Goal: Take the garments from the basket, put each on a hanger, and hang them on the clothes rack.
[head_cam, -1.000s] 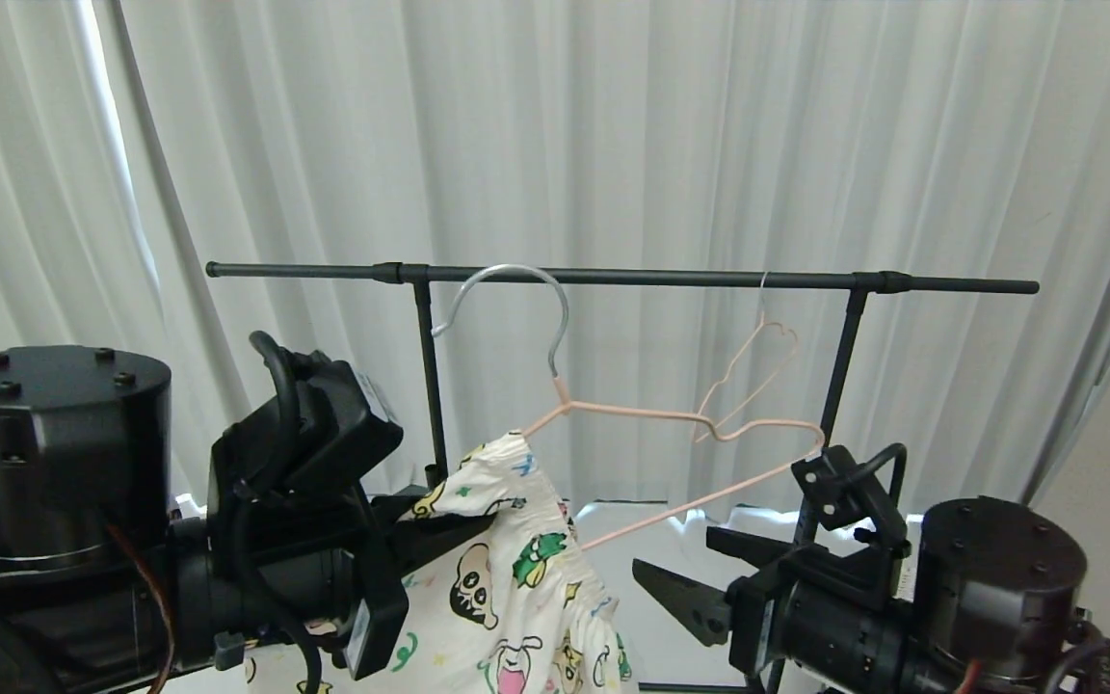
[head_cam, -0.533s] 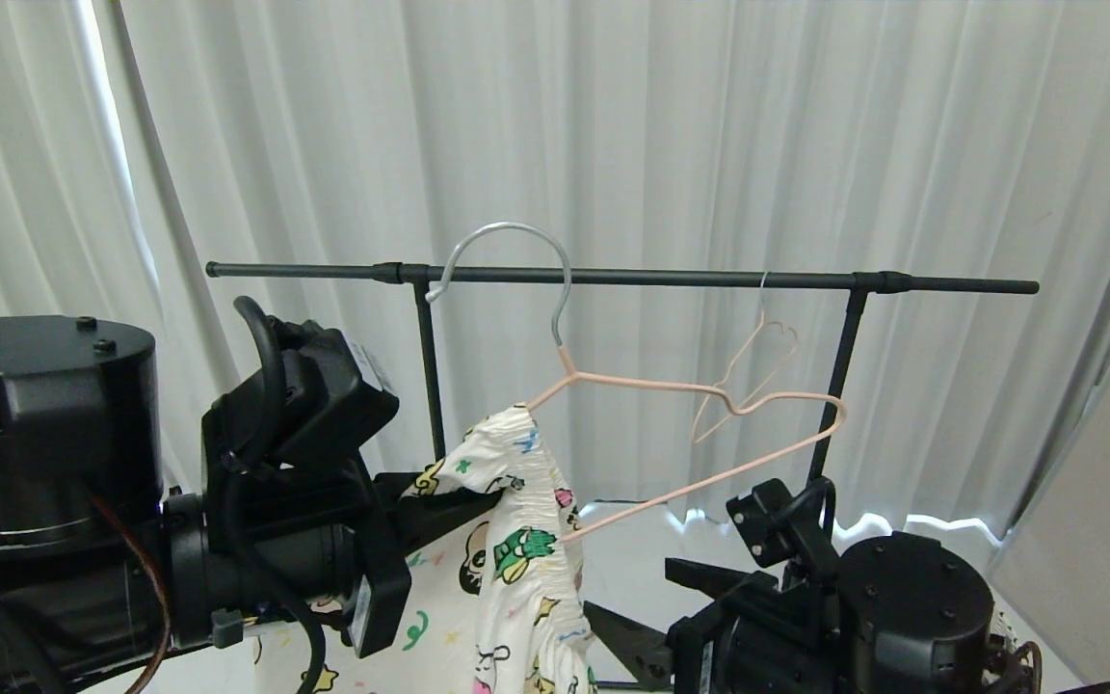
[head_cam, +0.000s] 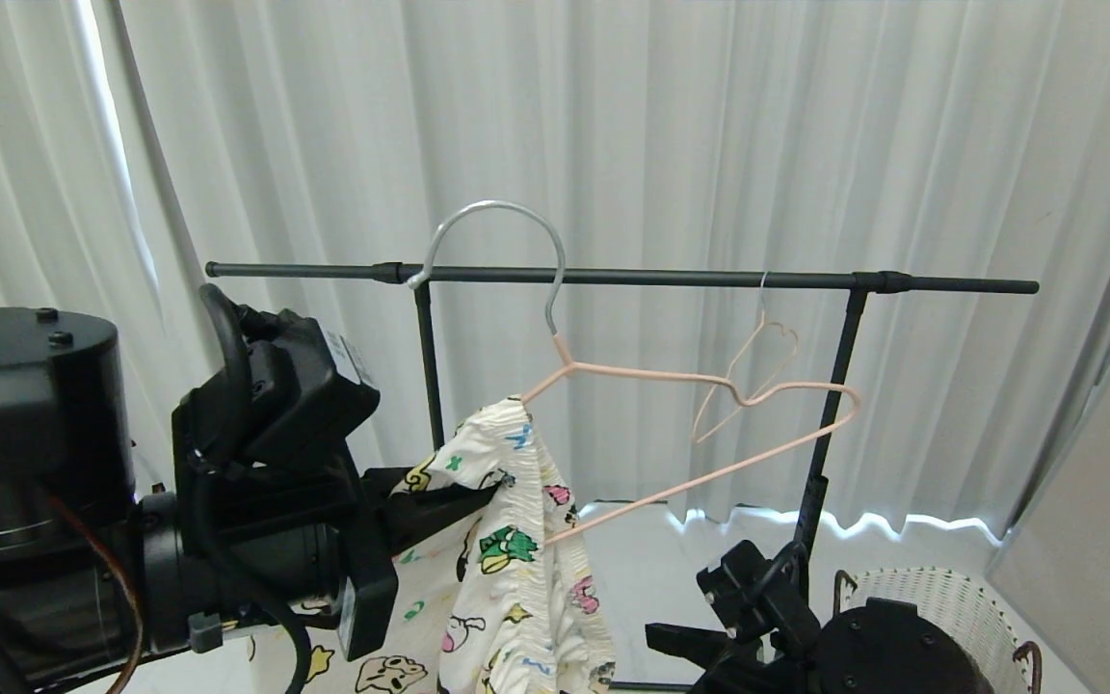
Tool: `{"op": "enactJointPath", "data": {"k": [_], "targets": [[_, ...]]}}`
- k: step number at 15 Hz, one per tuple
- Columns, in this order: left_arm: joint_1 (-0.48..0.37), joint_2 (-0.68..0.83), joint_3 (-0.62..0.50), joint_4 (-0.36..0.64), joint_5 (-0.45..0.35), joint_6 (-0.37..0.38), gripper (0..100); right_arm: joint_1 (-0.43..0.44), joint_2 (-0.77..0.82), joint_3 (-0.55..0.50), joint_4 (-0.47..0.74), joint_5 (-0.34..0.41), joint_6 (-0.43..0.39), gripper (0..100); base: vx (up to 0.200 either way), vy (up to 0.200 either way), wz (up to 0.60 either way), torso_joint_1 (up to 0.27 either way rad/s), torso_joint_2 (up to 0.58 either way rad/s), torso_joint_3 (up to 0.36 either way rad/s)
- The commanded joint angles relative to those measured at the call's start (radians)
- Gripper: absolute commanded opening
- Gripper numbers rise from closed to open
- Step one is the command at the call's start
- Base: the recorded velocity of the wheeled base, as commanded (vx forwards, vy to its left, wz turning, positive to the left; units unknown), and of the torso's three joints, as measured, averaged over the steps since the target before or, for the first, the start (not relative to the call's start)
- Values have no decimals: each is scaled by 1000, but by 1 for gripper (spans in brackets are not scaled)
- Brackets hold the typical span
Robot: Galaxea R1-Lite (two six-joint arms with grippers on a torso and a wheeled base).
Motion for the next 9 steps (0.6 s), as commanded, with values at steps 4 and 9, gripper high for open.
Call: {"op": "enactJointPath", "data": {"k": [4, 9], "targets": [[-26, -68, -9, 0, -1, 6, 0, -6, 36, 5, -1, -5, 86, 100, 0, 0, 0, 0, 0, 0], [-24, -71, -7, 0, -4, 8, 0, -46, 36, 18, -1, -60, 93, 0, 0, 0, 0, 0, 0, 0]]}}
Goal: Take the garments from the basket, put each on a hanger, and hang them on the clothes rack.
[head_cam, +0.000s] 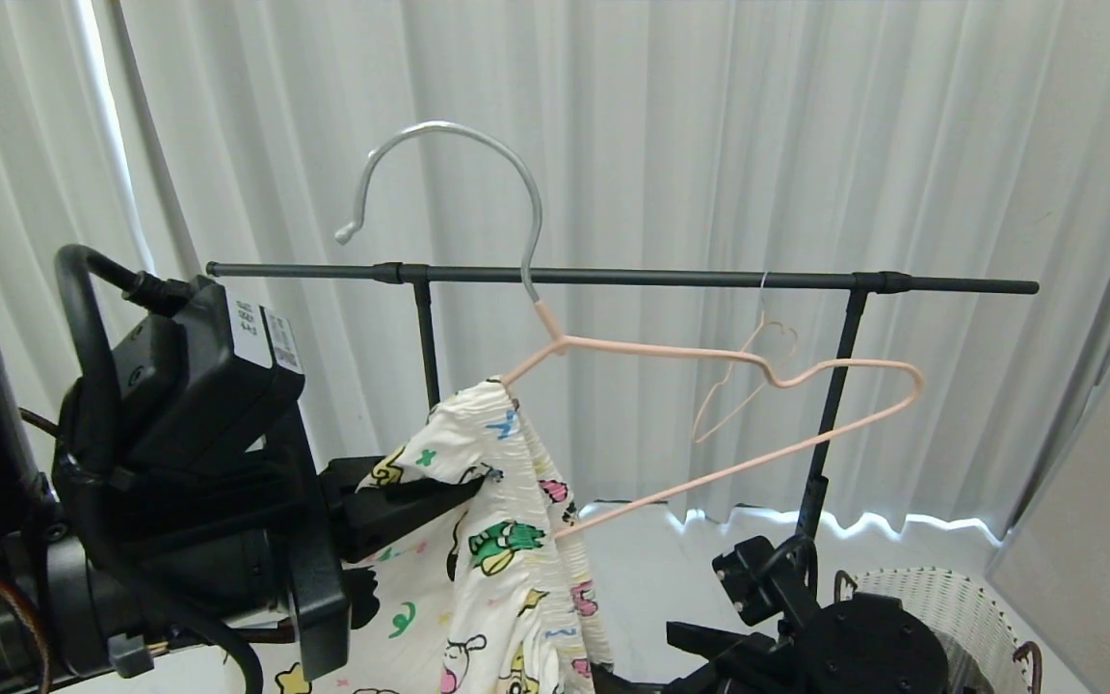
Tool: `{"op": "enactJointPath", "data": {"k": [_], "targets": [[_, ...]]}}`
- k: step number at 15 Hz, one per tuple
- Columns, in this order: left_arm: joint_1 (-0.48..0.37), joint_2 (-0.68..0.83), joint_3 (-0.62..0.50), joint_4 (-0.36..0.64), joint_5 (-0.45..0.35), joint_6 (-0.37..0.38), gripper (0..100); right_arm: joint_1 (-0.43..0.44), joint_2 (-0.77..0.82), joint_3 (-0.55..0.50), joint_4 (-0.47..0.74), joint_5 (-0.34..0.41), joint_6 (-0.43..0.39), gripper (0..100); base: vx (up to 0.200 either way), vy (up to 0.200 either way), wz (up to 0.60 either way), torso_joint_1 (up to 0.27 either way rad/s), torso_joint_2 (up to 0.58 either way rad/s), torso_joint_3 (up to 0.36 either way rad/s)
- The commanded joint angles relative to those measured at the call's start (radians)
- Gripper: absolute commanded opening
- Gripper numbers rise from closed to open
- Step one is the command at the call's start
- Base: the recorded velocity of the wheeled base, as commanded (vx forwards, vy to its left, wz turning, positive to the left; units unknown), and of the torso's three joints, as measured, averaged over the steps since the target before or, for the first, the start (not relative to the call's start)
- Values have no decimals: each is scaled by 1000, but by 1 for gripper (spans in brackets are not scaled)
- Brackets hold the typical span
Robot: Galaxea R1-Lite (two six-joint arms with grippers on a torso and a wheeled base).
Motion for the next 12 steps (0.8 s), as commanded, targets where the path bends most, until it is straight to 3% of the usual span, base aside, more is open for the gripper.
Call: {"op": "enactJointPath", "data": {"k": [1, 3, 4, 8, 12], "targets": [[1, 0, 2, -2, 2, 0, 0, -10, 0, 14, 1, -3, -1, 0, 0, 0, 0, 0, 0, 0], [5, 0, 20, -1, 8, 0, 0, -32, -8, 51, 1, -21, -7, 0, 0, 0, 0, 0, 0, 0], [32, 1, 43, -2, 9, 0, 0, -98, -14, 65, 1, -49, -33, 0, 0, 0, 0, 0, 0, 0], [88, 1, 100, -2, 9, 3, 0, -388, -52, 77, 1, -41, -203, 0, 0, 0, 0, 0, 0, 0], [113, 3, 187, -2, 9, 45, 0, -509, -100, 77, 1, 40, -260, 0, 0, 0, 0, 0, 0, 0]]}}
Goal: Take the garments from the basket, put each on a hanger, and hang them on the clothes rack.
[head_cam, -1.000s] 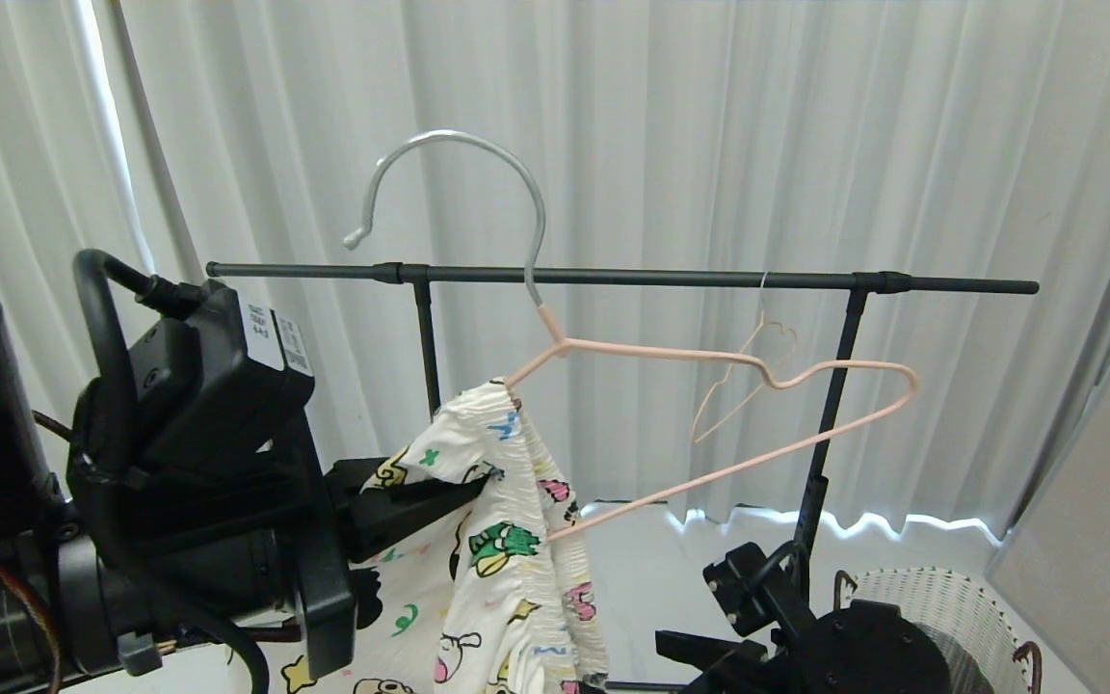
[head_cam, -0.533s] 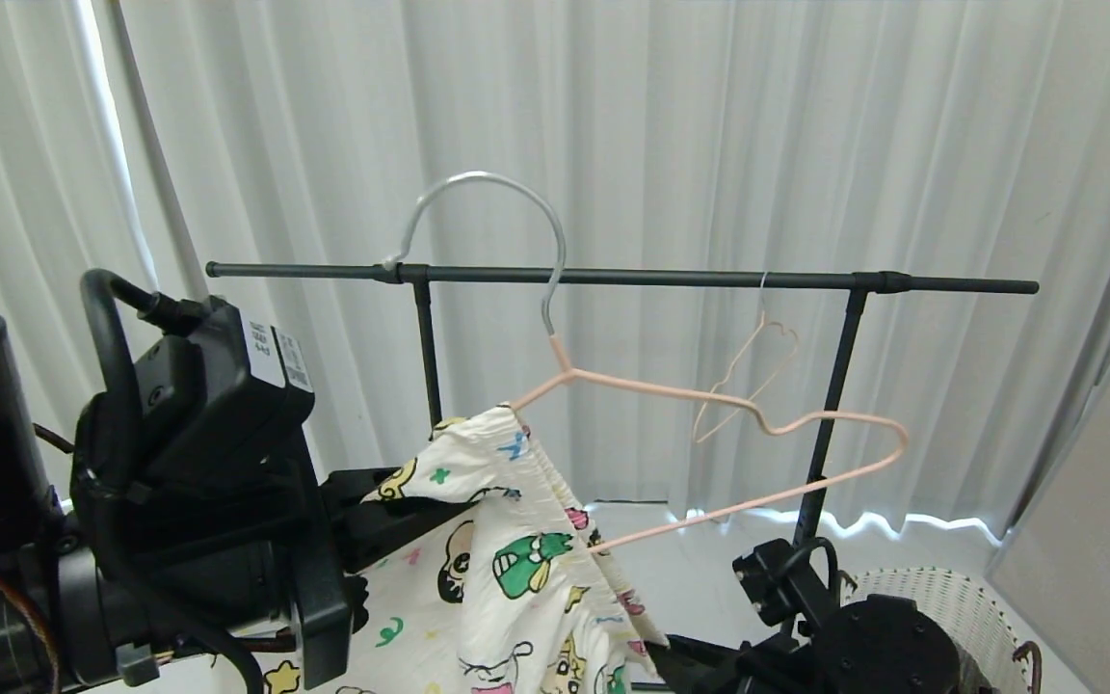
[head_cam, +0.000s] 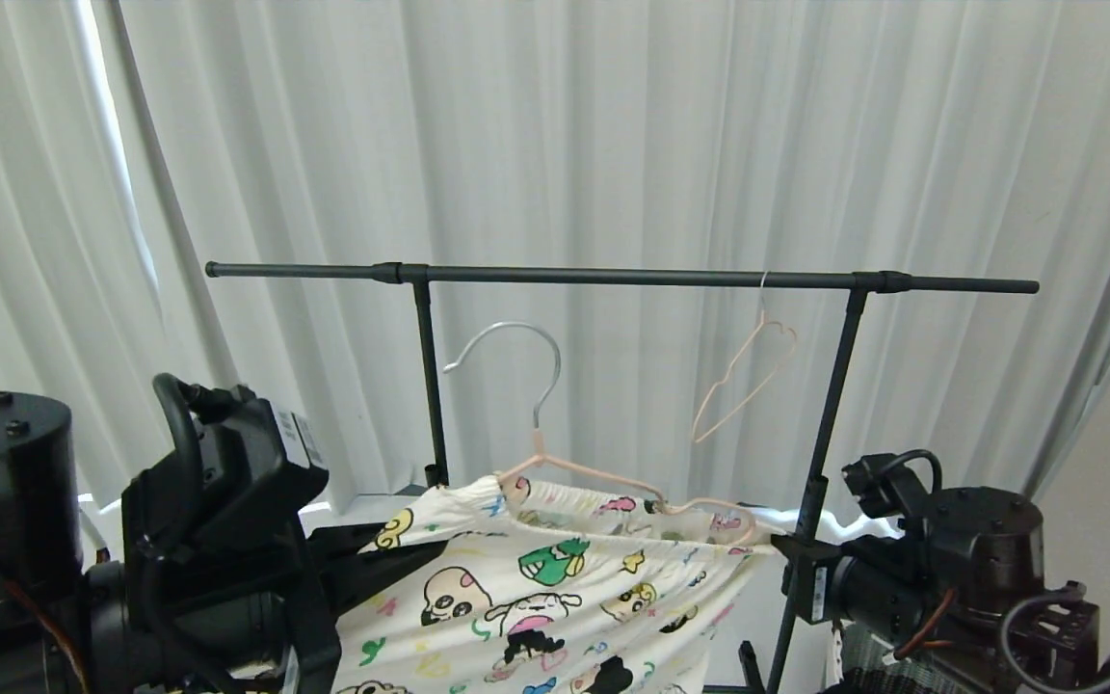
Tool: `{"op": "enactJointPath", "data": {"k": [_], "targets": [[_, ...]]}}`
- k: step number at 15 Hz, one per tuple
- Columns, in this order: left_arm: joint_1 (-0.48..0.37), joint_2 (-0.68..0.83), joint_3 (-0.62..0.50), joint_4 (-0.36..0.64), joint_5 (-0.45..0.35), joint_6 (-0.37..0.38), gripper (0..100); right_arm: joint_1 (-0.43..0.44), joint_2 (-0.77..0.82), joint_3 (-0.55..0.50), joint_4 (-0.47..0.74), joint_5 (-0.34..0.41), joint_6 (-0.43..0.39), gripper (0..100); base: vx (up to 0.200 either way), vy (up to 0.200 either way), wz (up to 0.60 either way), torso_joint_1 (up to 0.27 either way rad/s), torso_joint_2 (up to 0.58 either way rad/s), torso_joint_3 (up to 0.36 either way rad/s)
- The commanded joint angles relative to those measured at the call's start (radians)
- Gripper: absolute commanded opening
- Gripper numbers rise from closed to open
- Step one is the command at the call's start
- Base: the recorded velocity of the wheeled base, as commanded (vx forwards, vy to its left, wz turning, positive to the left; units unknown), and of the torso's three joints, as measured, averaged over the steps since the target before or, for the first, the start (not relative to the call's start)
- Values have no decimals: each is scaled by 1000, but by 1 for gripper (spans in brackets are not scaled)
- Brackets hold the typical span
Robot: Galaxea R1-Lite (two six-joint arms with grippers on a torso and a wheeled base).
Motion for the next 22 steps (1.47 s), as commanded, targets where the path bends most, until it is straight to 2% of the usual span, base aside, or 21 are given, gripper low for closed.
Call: {"op": "enactJointPath", "data": {"k": [1, 3, 5, 6, 9, 11, 14, 16, 17, 18, 19, 21, 22], "targets": [[25, 15, 51, 1, 3, 47, 0, -41, -40, 0, -1, 9, -15, 0, 0, 0, 0, 0, 0, 0], [32, 49, 71, 1, 16, 96, 0, -40, -56, 2, -1, 10, -29, 0, 0, 0, 0, 0, 0, 0], [31, 116, 64, 0, 111, 119, 0, -38, -86, 2, 1, 32, -69, 0, 0, 0, 0, 0, 0, 0], [31, 132, 54, 0, 125, 118, 0, -38, -100, 3, 2, 47, -84, 0, 0, 0, 0, 0, 0, 0], [28, 179, -5, -26, 151, 52, 0, -26, -251, -32, 222, 171, -262, 0, 0, 0, 0, 0, 0, 0], [20, 205, 5, -143, 150, 32, 0, -26, -329, -84, 392, 199, -332, 0, 0, 0, 0, 0, 0, 0], [9, 255, 29, -292, 150, 7, 0, -24, -399, -198, 564, 213, -357, 0, 0, 0, 0, 0, 0, 0], [0, 273, 69, -375, 150, 6, 0, -24, -448, -267, 728, 233, -380, 0, 0, 0, 0, 0, 0, 0], [-1, 273, 77, -387, 150, 6, 0, -24, -459, -275, 752, 242, -381, 0, 0, 0, 0, 0, 0, 0], [-4, 268, 94, -408, 150, -14, 0, -24, -485, -281, 820, 248, -394, 100, 0, 0, 0, 0, 0, 0], [-9, 265, 97, -422, 150, -43, 0, -24, -493, -282, 852, 250, -411, 100, 0, 0, 0, 0, 0, 0], [-12, 262, 97, -445, 148, -52, 0, -26, -498, -282, 858, 250, -435, 100, 0, 0, 0, 0, 0, 0], [-18, 262, 97, -457, 144, -52, 0, -29, -494, -294, 860, 250, -475, 100, 0, 0, 0, 0, 0, 0]]}}
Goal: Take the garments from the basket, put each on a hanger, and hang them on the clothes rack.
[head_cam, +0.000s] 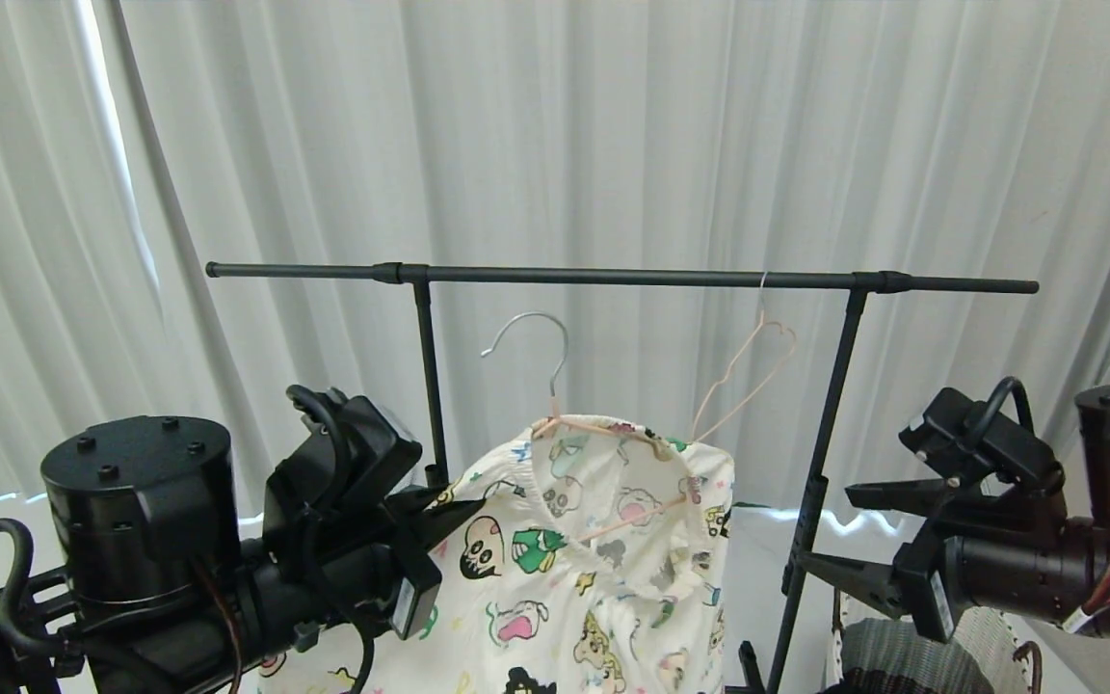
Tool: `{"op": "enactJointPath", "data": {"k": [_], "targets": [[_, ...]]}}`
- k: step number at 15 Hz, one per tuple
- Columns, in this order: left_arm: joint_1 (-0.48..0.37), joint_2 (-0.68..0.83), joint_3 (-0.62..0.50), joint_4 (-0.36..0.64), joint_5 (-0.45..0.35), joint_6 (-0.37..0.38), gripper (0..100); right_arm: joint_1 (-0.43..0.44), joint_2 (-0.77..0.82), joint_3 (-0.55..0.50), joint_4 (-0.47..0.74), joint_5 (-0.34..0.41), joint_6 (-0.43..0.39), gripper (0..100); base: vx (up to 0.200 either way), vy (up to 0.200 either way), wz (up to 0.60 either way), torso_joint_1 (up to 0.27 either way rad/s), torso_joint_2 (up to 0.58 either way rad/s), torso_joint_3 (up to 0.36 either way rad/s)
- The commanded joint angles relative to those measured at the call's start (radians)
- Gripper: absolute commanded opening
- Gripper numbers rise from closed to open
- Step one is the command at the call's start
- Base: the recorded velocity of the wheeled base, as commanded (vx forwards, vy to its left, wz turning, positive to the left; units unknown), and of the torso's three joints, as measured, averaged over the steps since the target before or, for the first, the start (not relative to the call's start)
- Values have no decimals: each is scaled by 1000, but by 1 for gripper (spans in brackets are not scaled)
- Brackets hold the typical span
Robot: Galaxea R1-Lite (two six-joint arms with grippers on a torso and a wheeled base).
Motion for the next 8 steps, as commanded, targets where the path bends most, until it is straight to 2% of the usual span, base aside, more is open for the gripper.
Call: {"op": "enactJointPath", "data": {"k": [1, 2, 5, 6, 8], "targets": [[-18, 0, 2, -1, -2, -2, 0, -2, -8, -27, 7, 1, -31, 100, 0, 0, 0, 0, 0, 0], [-38, 0, 6, -1, -3, -2, 0, -2, -4, -58, 35, 9, -54, 100, 0, 0, 0, 0, 0, 0], [-101, 0, 36, -1, -28, -3, 0, -2, 25, -155, 147, 97, -183, 100, 0, 0, 0, 0, 0, 0], [-113, -3, 48, -1, -97, 6, 0, 3, 51, -193, 217, 152, -295, 100, 0, 0, 0, 0, 0, 0], [-113, -1, 46, -1, -137, 15, 0, 16, 88, -225, 295, 222, -428, 100, 0, 0, 0, 0, 0, 0]]}}
